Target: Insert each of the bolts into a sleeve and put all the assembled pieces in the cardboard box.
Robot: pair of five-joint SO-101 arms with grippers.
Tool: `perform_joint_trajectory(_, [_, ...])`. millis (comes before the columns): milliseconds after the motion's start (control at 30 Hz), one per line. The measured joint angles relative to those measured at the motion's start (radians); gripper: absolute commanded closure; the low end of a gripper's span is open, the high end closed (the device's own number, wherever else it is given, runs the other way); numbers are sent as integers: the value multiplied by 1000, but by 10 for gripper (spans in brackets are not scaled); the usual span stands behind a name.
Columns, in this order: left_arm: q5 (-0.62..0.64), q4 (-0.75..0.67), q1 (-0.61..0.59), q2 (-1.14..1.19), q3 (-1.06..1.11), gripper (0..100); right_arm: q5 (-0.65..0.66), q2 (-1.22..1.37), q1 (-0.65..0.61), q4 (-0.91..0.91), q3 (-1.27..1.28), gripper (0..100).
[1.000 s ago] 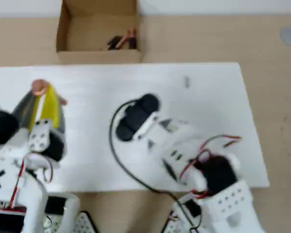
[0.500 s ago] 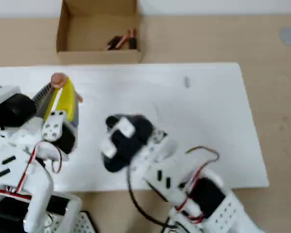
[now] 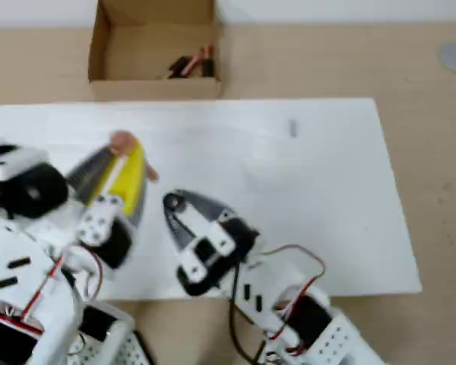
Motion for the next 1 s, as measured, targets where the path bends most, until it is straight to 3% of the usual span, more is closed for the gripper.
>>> perform_joint_trajectory(200, [0,80,28,-28,-2,995,-172,0,55,-6,5,989])
perform_joint_trajectory(533, [0,-41,29,-265,235,994,-189,0,72,-6,5,989])
perform_joint_trajectory(867, [0,-209,29,-281,358,994,-189,0,72,28,5,989])
perform_joint_trajectory(1000, [0,-226,86,-278,376,994,-190,0,72,28,5,989])
